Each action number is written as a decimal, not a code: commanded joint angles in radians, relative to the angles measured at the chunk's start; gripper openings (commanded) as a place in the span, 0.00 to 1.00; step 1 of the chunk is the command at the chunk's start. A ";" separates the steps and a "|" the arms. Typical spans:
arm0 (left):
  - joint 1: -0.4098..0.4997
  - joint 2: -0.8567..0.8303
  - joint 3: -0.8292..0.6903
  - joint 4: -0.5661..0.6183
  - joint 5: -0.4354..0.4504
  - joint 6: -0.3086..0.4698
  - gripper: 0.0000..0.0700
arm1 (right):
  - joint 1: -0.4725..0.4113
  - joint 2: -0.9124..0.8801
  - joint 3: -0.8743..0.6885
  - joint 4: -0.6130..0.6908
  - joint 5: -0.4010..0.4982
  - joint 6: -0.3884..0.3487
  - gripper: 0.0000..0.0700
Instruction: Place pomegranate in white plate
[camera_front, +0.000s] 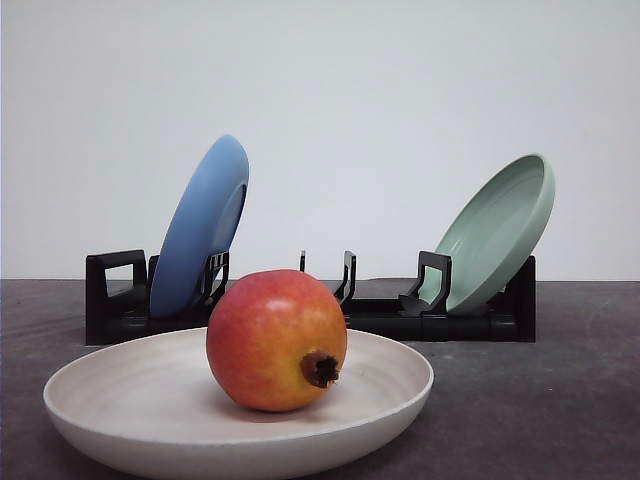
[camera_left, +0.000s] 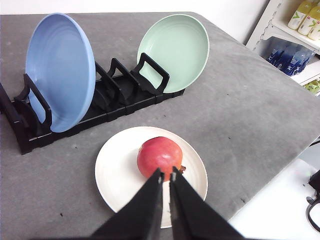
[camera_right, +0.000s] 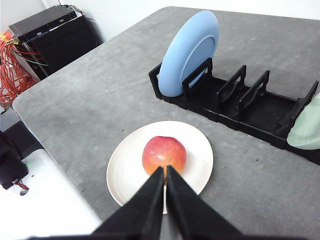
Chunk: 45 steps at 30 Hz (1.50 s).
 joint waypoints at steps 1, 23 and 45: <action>-0.010 -0.005 0.009 0.013 -0.006 0.014 0.00 | 0.006 0.003 0.008 0.011 0.002 0.005 0.00; 1.143 -0.261 -0.589 0.632 0.373 0.579 0.00 | 0.006 0.002 0.008 0.011 0.001 0.005 0.00; 1.270 -0.325 -0.850 0.770 0.459 0.580 0.00 | 0.006 0.002 0.008 0.011 0.001 0.005 0.00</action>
